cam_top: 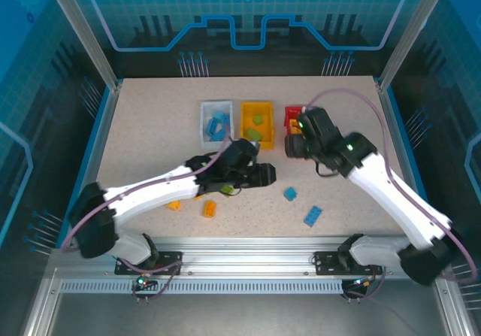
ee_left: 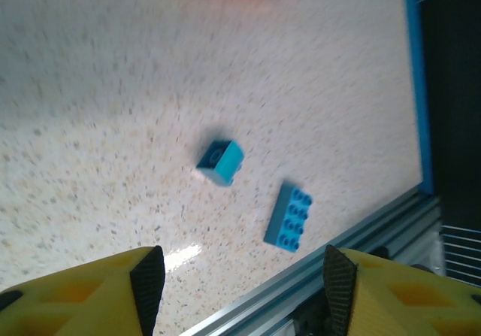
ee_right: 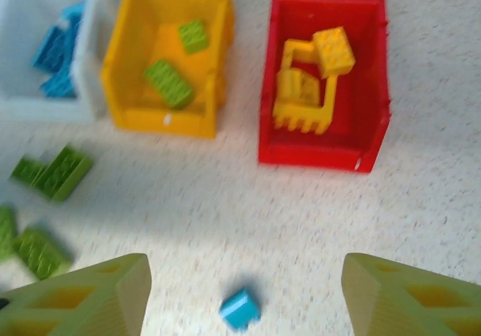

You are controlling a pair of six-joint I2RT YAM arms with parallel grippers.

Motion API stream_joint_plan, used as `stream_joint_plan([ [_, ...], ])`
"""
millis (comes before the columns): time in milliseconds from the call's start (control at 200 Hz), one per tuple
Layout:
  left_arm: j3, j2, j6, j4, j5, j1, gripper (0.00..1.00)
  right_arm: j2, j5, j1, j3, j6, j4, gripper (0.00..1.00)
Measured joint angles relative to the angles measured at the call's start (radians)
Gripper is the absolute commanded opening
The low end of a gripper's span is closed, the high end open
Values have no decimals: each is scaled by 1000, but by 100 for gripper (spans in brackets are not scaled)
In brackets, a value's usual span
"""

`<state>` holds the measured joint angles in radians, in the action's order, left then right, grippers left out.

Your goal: Sort the legos into containers by color

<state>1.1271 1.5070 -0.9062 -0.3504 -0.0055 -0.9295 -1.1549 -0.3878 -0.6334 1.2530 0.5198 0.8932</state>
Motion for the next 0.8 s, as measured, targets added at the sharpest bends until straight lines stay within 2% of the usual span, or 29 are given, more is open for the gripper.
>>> stream_joint_plan([
  [160,152,232,-181,-79,-15,-59,65,285,41,-55,-114,11,-3,74],
  [315,284,379,-348,-164,-20,-79,73,448,56,-60,-126,11,6,74],
  [575,492,542,-521,-293,-24,-77,74,475,61,-61,-127,14,54,73],
  [795,522,639,-600,-303,13,-69,69,475,75,-62,-132,19,57,73],
])
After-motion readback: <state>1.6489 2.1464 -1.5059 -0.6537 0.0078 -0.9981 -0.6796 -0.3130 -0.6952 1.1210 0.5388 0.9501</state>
